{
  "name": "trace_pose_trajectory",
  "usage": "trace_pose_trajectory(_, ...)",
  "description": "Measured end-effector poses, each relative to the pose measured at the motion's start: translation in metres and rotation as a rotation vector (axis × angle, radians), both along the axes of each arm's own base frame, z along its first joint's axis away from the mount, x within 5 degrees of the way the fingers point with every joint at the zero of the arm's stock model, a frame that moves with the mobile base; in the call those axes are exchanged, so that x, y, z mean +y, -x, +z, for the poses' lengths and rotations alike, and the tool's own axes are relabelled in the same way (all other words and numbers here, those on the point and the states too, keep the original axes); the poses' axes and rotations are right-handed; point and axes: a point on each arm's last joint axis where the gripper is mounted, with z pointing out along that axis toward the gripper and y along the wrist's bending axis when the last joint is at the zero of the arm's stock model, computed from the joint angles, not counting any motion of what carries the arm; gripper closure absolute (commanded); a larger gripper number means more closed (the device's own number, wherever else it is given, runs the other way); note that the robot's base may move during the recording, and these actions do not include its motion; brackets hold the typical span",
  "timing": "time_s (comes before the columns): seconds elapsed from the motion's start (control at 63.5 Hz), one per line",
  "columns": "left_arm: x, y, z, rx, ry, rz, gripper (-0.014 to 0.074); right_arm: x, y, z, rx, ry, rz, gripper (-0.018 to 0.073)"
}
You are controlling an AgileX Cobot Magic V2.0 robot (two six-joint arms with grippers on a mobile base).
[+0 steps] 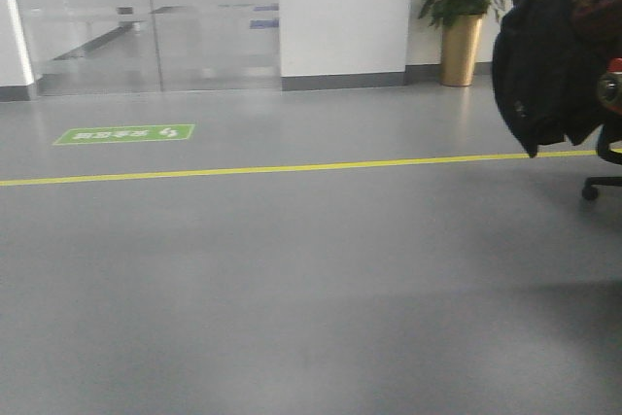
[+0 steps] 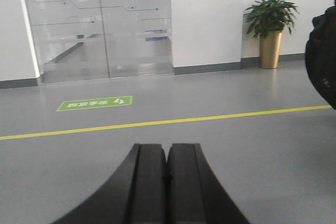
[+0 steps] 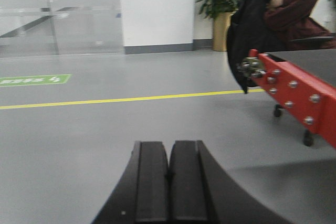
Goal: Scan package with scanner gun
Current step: 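Drive the base across the floor to the red conveyor table, then pull up to the table facing the cardboard box and scanner gun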
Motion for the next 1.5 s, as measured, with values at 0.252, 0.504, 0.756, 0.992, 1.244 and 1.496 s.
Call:
trace_pose_trajectory(0.252, 0.0000, 0.0000, 0.0000, 0.000, 0.000, 0.000, 0.0707, 0.0000, 0.0000, 0.0000, 0.000, 0.000, 0.000, 0.0713)
trace_pose_trajectory(0.504, 0.0000, 0.0000, 0.0000, 0.000, 0.000, 0.000, 0.0707, 0.0000, 0.0000, 0.0000, 0.000, 0.000, 0.000, 0.0713)
trace_pose_trajectory(0.756, 0.0000, 0.0000, 0.0000, 0.000, 0.000, 0.000, 0.0707, 0.0000, 0.0000, 0.0000, 0.000, 0.000, 0.000, 0.0713)
trace_pose_trajectory(0.992, 0.0000, 0.0000, 0.0000, 0.000, 0.000, 0.000, 0.0707, 0.0000, 0.0000, 0.0000, 0.000, 0.000, 0.000, 0.0713)
trace_pose_trajectory(1.244, 0.0000, 0.0000, 0.0000, 0.000, 0.000, 0.000, 0.0707, 0.0000, 0.0000, 0.0000, 0.000, 0.000, 0.000, 0.0713)
trace_pose_trajectory(1.496, -0.0006, 0.0000, 0.0000, 0.000, 0.000, -0.011, 0.0707, 0.0000, 0.0000, 0.0000, 0.000, 0.000, 0.000, 0.0713)
